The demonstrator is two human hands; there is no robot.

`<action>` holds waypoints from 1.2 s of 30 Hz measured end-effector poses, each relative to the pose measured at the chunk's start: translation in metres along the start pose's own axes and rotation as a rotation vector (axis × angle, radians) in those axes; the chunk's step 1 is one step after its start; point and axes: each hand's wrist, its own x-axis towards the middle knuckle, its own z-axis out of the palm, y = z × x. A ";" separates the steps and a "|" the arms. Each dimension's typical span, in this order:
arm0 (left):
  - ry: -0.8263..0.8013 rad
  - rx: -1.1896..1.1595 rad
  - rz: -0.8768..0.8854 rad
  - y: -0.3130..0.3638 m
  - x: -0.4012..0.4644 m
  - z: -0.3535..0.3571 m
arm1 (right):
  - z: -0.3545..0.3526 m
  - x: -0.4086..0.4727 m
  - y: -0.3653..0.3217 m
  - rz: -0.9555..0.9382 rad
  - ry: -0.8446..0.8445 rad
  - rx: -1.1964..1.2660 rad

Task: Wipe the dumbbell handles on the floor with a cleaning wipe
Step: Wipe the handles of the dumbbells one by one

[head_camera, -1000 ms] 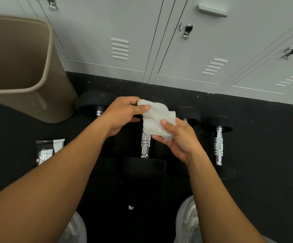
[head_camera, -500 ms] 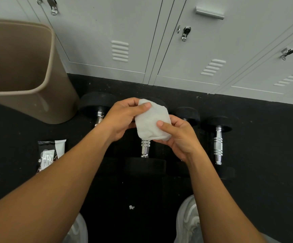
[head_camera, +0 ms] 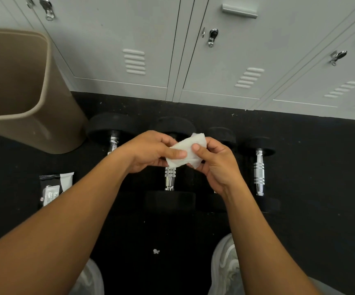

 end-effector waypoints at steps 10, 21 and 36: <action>0.145 -0.004 0.151 -0.007 0.015 0.011 | 0.012 0.000 0.029 0.225 0.010 0.426; 0.473 0.402 0.281 -0.011 0.023 0.017 | -0.008 0.019 0.026 0.068 0.469 0.321; 0.434 0.889 0.244 0.003 0.059 -0.006 | 0.028 0.060 0.076 0.180 0.394 -0.304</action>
